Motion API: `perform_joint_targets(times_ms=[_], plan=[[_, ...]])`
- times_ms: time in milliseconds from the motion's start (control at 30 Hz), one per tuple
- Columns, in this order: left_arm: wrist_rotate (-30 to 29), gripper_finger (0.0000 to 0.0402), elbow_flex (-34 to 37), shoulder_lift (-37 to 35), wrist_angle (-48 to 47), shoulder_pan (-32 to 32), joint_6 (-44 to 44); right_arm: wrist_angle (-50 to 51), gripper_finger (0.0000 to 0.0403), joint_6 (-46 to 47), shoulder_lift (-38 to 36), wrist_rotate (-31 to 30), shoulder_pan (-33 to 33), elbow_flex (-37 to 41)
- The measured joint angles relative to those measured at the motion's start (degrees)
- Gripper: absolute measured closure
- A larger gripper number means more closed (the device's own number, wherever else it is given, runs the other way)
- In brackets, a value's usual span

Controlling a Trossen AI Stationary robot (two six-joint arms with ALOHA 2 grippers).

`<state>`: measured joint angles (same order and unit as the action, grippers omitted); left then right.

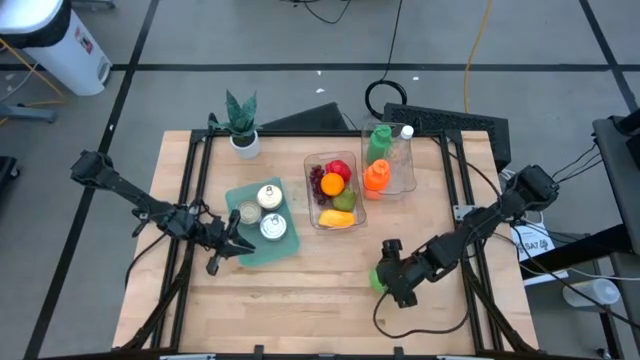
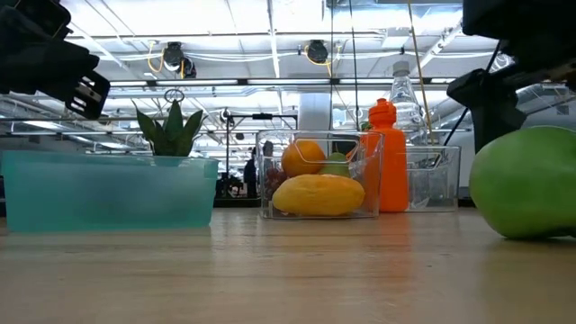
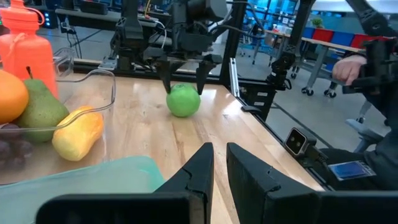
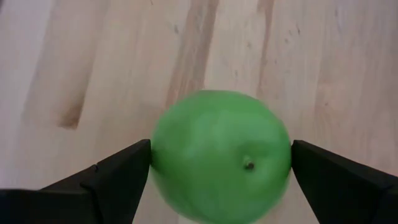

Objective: Pick & Place Food Item
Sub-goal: Put the green apple into the bottom transparent bin

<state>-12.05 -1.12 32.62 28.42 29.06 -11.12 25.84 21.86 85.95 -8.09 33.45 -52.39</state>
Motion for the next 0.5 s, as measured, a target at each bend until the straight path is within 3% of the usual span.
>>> perform_joint_targets(times_ms=[233,500], plan=[[-0.02,0.0350,0.00,0.00,0.15,0.70,-0.04,-11.91,0.0039,-2.18,-0.41,0.35,-0.02,5.25],[-0.38,0.0350,0.02,0.00,0.14,0.72,-0.04,-14.75,0.0039,-2.16,-0.32,-0.68,0.00,7.93]])
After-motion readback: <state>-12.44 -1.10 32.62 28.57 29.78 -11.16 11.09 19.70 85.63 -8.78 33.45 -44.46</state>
